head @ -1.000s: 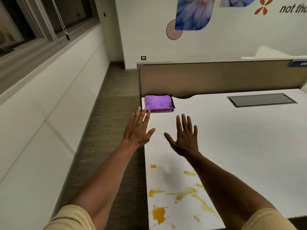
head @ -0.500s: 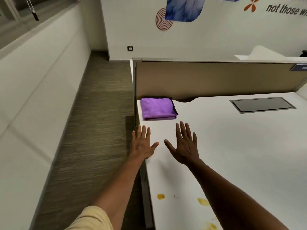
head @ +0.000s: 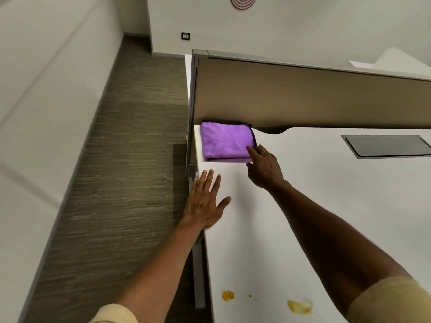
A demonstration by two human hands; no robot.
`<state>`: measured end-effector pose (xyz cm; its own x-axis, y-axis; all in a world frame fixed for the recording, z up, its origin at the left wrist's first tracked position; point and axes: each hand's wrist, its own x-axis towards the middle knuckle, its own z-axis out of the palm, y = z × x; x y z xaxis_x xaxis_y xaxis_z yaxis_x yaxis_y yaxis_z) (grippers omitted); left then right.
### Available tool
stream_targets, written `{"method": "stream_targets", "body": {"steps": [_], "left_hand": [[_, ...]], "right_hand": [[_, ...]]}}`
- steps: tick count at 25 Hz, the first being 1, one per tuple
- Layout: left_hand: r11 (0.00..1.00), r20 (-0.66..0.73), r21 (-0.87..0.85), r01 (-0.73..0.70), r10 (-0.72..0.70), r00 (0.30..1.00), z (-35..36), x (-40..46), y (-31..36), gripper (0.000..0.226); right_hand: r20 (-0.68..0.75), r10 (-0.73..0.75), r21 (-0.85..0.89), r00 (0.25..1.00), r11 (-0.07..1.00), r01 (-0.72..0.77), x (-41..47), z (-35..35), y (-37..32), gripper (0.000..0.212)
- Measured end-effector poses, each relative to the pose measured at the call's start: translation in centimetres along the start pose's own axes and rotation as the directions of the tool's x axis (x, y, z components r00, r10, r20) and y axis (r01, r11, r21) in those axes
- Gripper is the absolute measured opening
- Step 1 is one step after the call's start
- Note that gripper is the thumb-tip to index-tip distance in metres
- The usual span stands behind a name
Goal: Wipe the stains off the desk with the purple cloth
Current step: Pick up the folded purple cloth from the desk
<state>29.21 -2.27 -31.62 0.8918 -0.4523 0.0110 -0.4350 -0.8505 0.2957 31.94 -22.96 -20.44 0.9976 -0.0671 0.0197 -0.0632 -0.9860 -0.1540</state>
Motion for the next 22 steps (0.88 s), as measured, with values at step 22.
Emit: {"method": "stream_targets", "body": {"steps": [22], "left_hand": [[0.999, -0.044, -0.035, -0.005, 0.004, 0.999, -1.1, -0.6, 0.8, 0.088]], "right_hand": [[-0.196, 0.171, 0.309, 0.966, 0.945, -0.104, -1.5, -1.7, 0.0, 0.017]]}}
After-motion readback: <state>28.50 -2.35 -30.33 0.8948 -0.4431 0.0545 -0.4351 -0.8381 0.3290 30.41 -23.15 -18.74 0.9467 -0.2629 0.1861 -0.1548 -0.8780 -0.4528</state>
